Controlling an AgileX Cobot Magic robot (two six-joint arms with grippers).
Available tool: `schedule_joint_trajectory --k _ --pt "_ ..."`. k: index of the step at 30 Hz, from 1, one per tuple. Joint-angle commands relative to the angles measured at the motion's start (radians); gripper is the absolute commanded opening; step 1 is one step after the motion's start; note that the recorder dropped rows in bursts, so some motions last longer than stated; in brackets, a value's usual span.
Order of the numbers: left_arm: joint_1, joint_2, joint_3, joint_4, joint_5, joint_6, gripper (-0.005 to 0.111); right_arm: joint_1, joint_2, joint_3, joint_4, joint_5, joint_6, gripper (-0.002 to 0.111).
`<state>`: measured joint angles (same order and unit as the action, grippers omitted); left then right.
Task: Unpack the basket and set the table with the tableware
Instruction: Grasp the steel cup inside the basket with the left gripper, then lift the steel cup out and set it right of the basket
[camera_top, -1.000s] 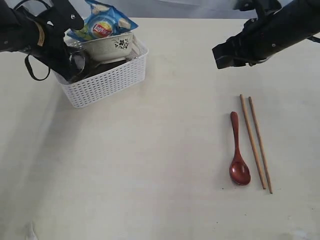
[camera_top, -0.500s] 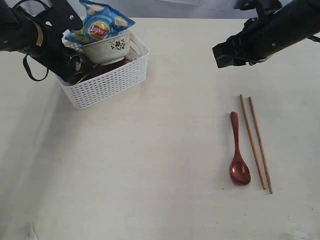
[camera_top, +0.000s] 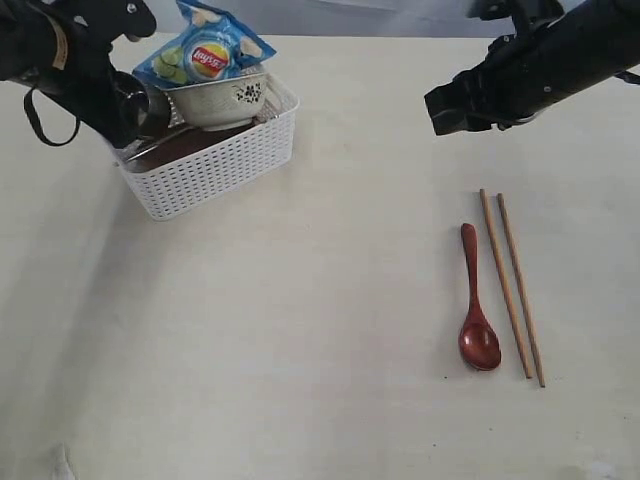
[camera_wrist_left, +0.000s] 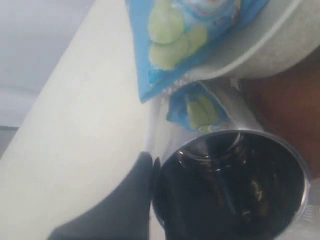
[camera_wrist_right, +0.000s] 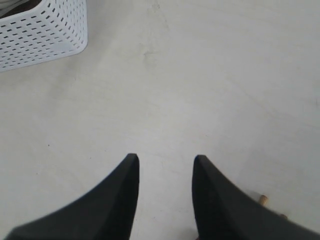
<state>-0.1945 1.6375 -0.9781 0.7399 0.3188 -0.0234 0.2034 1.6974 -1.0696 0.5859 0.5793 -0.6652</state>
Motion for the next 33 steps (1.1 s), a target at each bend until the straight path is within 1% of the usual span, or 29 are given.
schedule_joint_trajectory --k 1,8,11,14,16,18,20,22,24,26,29,33 --pt "-0.004 -0.038 0.005 -0.009 -0.003 0.004 0.000 -0.003 -0.009 0.000 0.000 -0.004 -0.011 0.035" --pt "-0.010 -0.127 0.005 -0.011 0.049 0.004 0.000 -0.003 -0.009 0.000 0.000 -0.004 -0.011 0.035" --pt "-0.044 -0.175 0.005 -0.027 0.113 0.004 0.000 -0.003 -0.009 0.000 0.000 -0.004 -0.011 0.035" --pt "-0.128 -0.216 0.003 -0.060 0.174 0.023 0.000 -0.003 -0.009 0.000 -0.010 -0.004 -0.011 0.035" --pt "-0.201 -0.230 -0.014 -0.126 0.241 0.058 0.000 -0.003 -0.009 0.000 -0.014 -0.004 -0.011 0.031" --pt "-0.274 -0.228 -0.061 -0.220 0.339 0.097 0.000 -0.003 -0.014 0.000 -0.017 0.005 -0.011 0.025" --pt "-0.321 -0.214 -0.107 -0.335 0.421 0.133 0.000 -0.003 -0.020 0.000 -0.023 0.012 -0.011 0.018" --pt "-0.358 -0.182 -0.173 -0.473 0.537 0.187 0.000 -0.003 -0.032 0.000 -0.048 0.018 0.010 0.015" --pt "-0.367 -0.135 -0.238 -0.585 0.655 0.257 0.000 -0.003 -0.046 0.000 -0.084 0.035 0.033 0.015" --pt "-0.367 -0.088 -0.282 -0.627 0.716 0.264 0.000 -0.003 -0.059 0.001 -0.120 0.047 0.061 0.015" --pt "-0.365 -0.011 -0.311 -0.645 0.733 0.262 0.000 -0.003 -0.074 0.006 -0.169 0.063 0.123 0.014" --pt "-0.363 0.105 -0.331 -0.663 0.740 0.262 0.000 -0.003 -0.092 0.028 -0.171 0.054 0.128 0.014"
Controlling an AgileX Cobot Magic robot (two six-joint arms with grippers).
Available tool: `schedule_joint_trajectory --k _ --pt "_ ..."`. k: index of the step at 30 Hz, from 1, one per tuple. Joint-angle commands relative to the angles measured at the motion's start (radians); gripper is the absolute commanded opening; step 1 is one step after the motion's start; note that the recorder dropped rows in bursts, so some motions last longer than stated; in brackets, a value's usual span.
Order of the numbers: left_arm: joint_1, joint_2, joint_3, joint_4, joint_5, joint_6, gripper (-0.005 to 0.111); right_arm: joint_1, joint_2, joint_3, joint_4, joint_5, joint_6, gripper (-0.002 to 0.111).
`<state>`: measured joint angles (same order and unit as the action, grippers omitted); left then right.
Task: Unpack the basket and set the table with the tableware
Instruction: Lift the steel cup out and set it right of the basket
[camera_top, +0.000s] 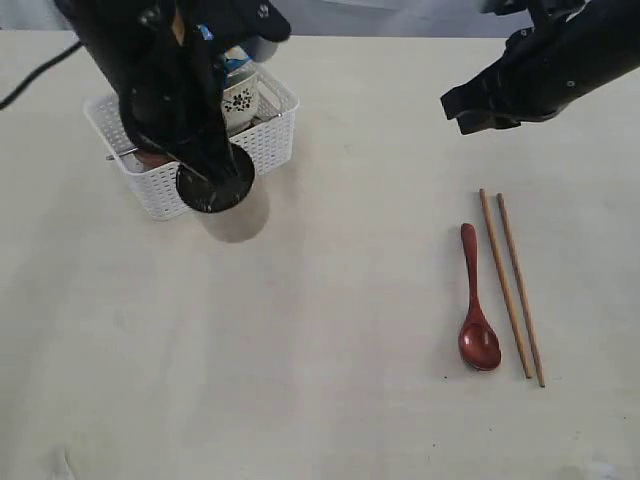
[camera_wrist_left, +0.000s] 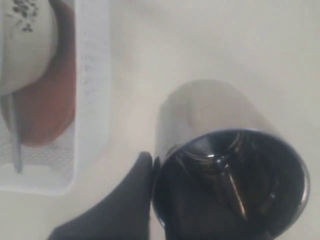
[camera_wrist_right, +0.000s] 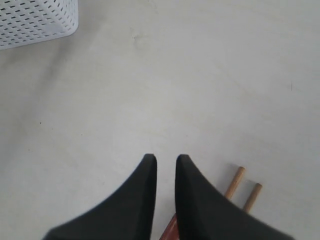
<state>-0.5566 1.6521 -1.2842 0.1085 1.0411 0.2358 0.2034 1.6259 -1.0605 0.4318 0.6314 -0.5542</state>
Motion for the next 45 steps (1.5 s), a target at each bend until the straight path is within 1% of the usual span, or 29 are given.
schedule_joint_trajectory --k 1,4,7,10,16,17,18,20,23,26,30,35,42,45 --pt "-0.001 0.110 -0.030 -0.039 0.018 0.003 0.000 -0.003 -0.025 0.021 -0.017 0.002 0.017 0.014" --pt "0.001 0.160 -0.053 -0.041 0.021 0.003 0.000 -0.003 -0.029 0.032 -0.017 0.002 0.017 0.014" --pt "0.018 0.187 -0.084 -0.050 0.020 0.000 0.000 -0.003 -0.029 0.032 -0.013 0.002 0.017 0.014" --pt "0.060 0.190 -0.107 -0.067 0.017 0.003 0.000 -0.003 -0.029 0.032 -0.013 0.002 0.017 0.014" --pt "0.131 0.202 -0.111 -0.090 0.000 0.003 0.000 -0.003 -0.029 0.032 -0.011 0.002 0.019 0.014" --pt "0.138 0.208 -0.111 -0.109 -0.002 0.009 0.000 -0.003 -0.029 0.032 -0.011 0.002 0.019 0.014" --pt "0.145 0.223 -0.111 -0.136 -0.006 0.059 0.000 -0.003 -0.029 0.032 -0.011 0.002 0.019 0.014" --pt "0.145 0.246 -0.111 -0.157 -0.024 0.105 0.000 -0.003 -0.029 0.032 -0.011 0.002 0.019 0.014" --pt "0.147 0.270 -0.113 -0.157 -0.066 0.105 0.000 -0.003 -0.029 0.032 -0.011 -0.003 0.030 0.014" --pt "0.149 0.277 -0.120 -0.126 -0.093 0.105 0.000 -0.003 -0.029 0.032 -0.011 -0.006 0.030 0.014" --pt "0.152 0.303 -0.120 -0.087 -0.097 0.107 0.000 -0.003 -0.029 0.032 -0.010 -0.009 0.034 0.014" --pt "0.152 0.316 -0.124 -0.040 -0.147 0.074 0.000 -0.003 -0.029 0.032 -0.007 -0.014 0.035 0.014" --pt "0.152 0.316 -0.186 -0.015 -0.147 0.012 0.000 -0.003 -0.029 0.032 -0.007 -0.024 0.035 0.014" --pt "0.152 0.316 -0.207 -0.015 -0.145 -0.001 0.005 -0.003 -0.029 0.032 -0.007 -0.024 0.039 0.014"
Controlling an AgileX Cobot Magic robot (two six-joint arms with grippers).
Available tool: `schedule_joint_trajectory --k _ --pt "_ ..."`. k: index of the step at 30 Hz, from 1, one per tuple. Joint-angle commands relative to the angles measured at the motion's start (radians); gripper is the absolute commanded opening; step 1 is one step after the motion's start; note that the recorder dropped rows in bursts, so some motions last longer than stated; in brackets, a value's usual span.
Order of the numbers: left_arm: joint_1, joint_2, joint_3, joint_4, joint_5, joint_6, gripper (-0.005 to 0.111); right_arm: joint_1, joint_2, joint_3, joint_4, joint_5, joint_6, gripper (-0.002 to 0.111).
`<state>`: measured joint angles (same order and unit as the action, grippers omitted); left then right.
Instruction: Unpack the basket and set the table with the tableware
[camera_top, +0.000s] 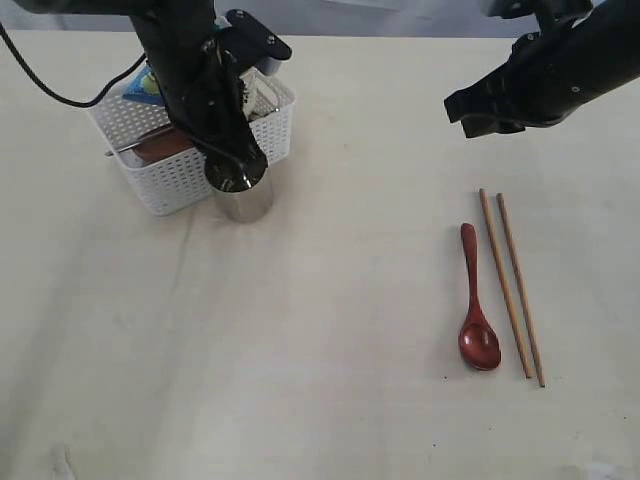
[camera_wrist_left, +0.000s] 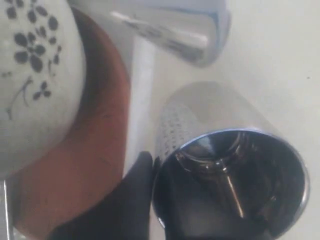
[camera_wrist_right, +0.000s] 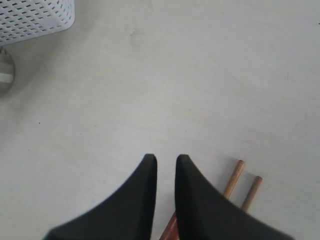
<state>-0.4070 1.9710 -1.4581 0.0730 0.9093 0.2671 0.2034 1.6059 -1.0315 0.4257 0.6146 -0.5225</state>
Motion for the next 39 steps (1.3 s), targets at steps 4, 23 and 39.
schedule_joint_trajectory --k 4,23,39 --pt "0.002 -0.003 -0.035 0.021 -0.006 -0.033 0.019 -0.003 -0.009 0.003 -0.001 -0.007 0.008 0.014" --pt "0.002 -0.007 -0.098 0.025 0.159 -0.040 0.045 -0.003 -0.009 0.003 -0.001 -0.005 0.007 0.014" --pt "0.002 -0.180 -0.122 0.055 0.102 -0.059 0.045 -0.003 -0.009 0.003 -0.001 -0.003 0.003 0.014"
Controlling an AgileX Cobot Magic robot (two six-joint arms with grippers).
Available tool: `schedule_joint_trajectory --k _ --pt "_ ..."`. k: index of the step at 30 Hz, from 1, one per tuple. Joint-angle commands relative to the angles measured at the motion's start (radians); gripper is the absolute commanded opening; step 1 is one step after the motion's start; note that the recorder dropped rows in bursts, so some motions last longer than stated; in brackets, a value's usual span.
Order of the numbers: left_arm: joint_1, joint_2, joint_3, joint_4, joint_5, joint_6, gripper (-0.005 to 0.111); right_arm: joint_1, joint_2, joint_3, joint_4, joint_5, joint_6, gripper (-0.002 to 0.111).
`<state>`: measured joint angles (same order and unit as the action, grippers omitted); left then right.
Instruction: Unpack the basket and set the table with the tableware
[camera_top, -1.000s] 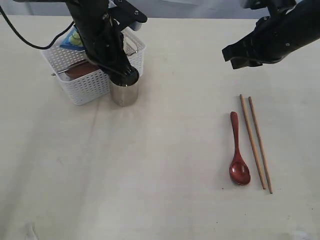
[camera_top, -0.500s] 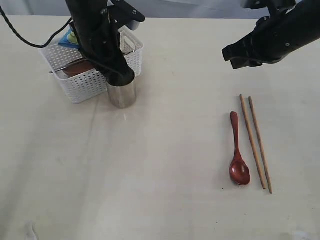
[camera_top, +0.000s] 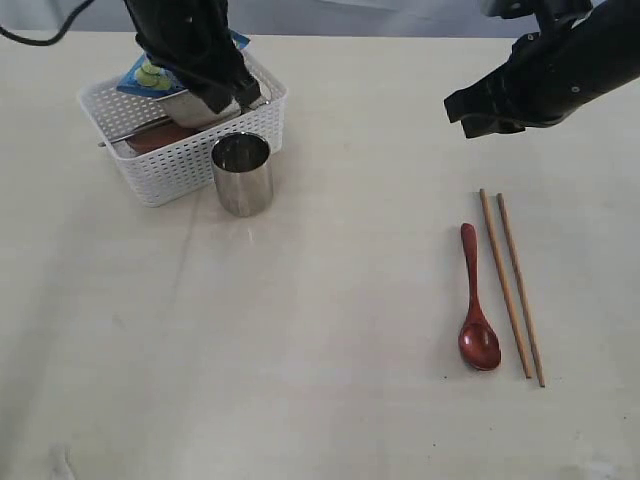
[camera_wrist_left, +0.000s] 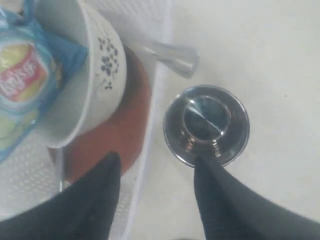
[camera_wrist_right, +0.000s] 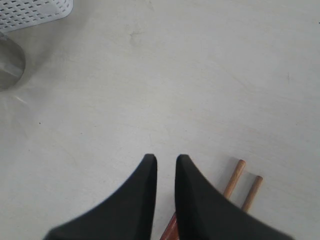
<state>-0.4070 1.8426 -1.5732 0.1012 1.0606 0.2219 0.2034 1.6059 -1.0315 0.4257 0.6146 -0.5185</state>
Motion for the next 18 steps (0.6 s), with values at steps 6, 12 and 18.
schedule_joint_trajectory --k 6,12,18 --pt "0.002 -0.057 -0.007 0.137 -0.119 -0.131 0.045 -0.003 -0.009 0.003 -0.001 -0.003 -0.001 0.014" --pt "0.002 -0.030 -0.007 0.227 -0.184 -0.276 0.045 -0.003 -0.009 0.003 0.003 -0.011 -0.001 0.014" --pt "-0.001 0.009 -0.005 0.079 -0.250 -0.164 0.045 -0.003 -0.009 0.003 0.016 -0.022 -0.001 0.014"
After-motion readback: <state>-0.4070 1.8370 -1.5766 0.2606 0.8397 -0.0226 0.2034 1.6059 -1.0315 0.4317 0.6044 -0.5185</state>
